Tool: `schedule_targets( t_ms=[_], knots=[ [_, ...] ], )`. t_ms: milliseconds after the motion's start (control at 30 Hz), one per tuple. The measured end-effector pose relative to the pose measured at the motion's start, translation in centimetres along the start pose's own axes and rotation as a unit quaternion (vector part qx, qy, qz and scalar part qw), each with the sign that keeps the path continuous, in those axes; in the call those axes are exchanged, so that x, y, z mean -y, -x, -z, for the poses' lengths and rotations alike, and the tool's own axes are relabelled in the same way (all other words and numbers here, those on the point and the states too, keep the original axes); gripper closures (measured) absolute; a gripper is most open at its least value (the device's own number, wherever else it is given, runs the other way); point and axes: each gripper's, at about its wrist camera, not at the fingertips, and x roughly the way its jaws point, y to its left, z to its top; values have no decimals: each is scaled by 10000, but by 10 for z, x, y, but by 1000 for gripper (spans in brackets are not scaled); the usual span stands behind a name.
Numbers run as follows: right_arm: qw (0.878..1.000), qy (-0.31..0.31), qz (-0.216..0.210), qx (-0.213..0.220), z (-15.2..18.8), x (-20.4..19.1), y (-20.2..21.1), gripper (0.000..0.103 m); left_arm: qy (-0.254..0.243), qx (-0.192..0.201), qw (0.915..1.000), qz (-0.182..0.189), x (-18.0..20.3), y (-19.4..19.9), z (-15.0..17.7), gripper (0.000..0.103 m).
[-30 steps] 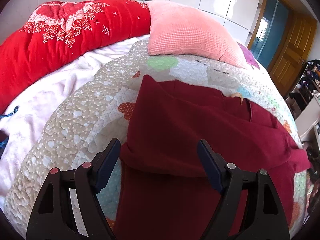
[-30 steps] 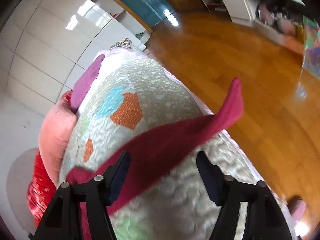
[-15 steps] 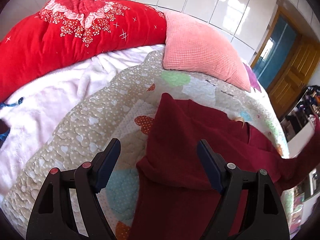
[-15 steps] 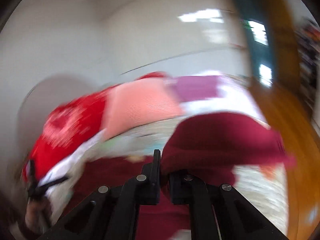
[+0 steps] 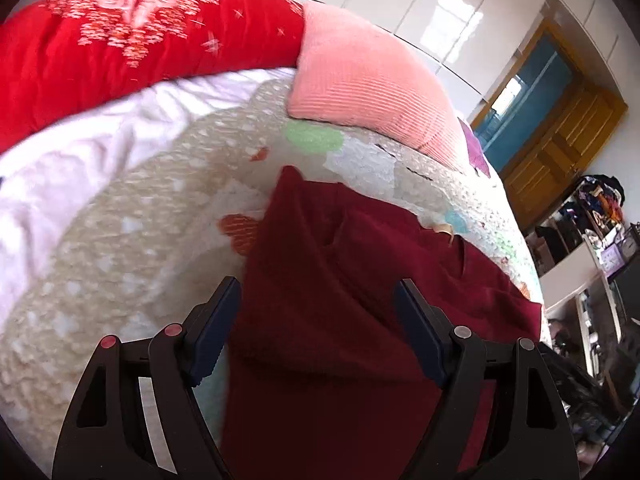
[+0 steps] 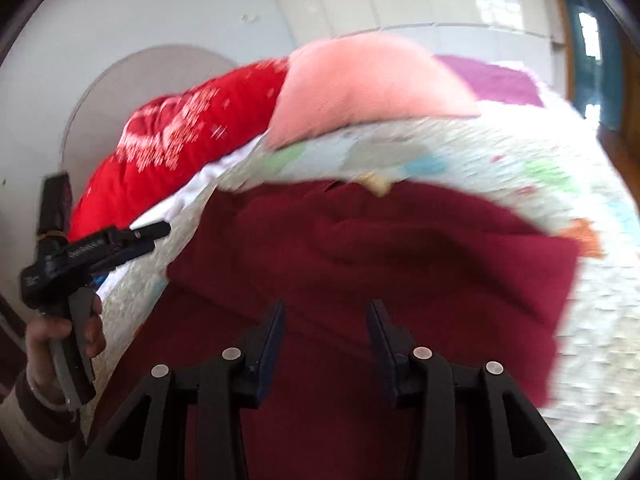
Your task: Fold small clothes
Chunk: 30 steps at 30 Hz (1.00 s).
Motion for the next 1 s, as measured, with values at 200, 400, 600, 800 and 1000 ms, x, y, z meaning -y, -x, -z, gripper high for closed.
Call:
schedule_targets(
  t_ms=[200, 400, 600, 800, 1000],
  knots=[
    [9969, -362, 645, 252, -1, 44, 29, 57, -347, -503, 9980, -184, 26, -49, -7, 24],
    [9945, -792, 652, 204, 13, 75, 35, 57, -550, -415, 9970, -358, 44, -71, -9, 37],
    [9881, -1142, 991, 292, 17, 97, 39, 57, -331, -151, 9993, -46, 34, -51, -24, 95],
    [9895, -1105, 899, 234, 18, 93, 42, 57, -501, -221, 9985, -53, 32, -41, -30, 96],
    [9981, -451, 393, 117, 20, 45, 39, 57, -82, -460, 9988, 107, 20, -59, -41, 83]
  ],
)
